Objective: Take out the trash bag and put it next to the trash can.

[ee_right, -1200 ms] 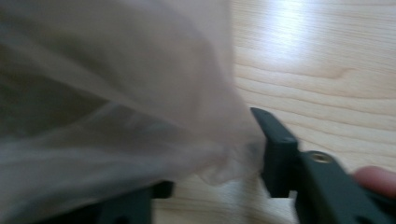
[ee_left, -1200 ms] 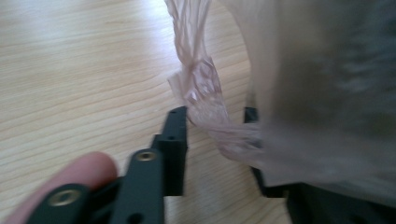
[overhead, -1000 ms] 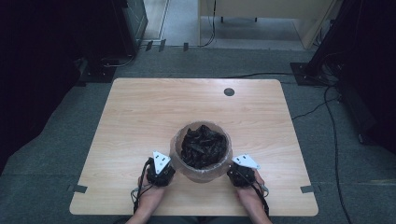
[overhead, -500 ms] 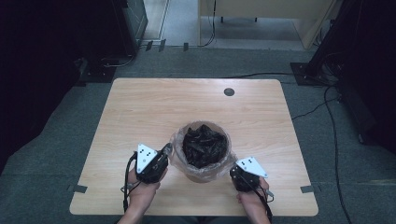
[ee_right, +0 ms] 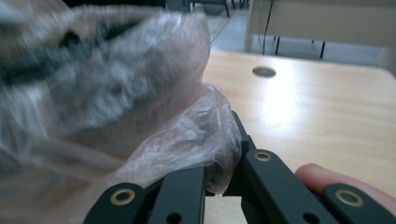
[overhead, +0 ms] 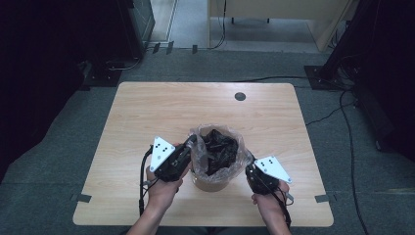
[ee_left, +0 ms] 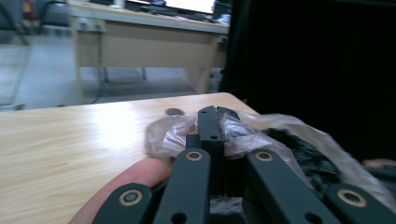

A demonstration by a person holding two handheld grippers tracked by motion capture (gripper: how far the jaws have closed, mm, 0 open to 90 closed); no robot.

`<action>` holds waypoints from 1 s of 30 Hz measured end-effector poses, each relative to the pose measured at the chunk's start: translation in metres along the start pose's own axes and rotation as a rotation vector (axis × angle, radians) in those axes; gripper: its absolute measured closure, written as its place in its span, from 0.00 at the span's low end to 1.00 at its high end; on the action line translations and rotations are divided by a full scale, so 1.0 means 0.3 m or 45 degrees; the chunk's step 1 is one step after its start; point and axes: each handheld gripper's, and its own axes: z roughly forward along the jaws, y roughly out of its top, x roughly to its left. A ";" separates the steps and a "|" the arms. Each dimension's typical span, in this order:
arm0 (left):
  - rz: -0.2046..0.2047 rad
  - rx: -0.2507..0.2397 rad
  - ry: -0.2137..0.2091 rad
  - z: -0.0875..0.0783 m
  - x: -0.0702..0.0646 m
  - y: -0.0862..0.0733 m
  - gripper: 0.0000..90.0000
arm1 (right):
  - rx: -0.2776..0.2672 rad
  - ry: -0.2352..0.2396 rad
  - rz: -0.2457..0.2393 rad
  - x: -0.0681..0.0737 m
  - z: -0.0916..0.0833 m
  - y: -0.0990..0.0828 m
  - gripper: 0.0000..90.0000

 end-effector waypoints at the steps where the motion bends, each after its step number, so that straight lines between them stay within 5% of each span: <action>1: 0.000 0.000 0.000 0.000 0.000 0.000 1.00 | 0.000 0.000 0.000 0.000 0.000 0.000 1.00; 6: 0.023 0.013 -0.082 0.015 -0.033 -0.001 1.00 | -0.088 -0.020 -0.022 0.012 -0.003 0.090 1.00; 10: 0.020 0.018 -0.120 0.016 -0.046 -0.001 1.00 | -0.146 0.011 -0.096 0.061 -0.011 0.158 1.00; 15: 0.010 0.024 -0.158 0.020 -0.056 -0.005 1.00 | -0.179 0.138 -0.189 0.150 -0.009 0.217 1.00; 20: -0.004 0.029 -0.168 0.016 -0.045 -0.004 1.00 | -0.165 0.274 -0.161 0.211 -0.001 0.235 0.95; 22: -0.021 0.028 -0.159 0.013 -0.035 -0.003 1.00 | -0.148 0.276 -0.148 0.209 0.003 0.231 0.83; 30: -0.019 0.030 -0.132 0.013 -0.016 -0.007 1.00 | -0.111 0.306 -0.035 0.117 -0.033 0.199 0.61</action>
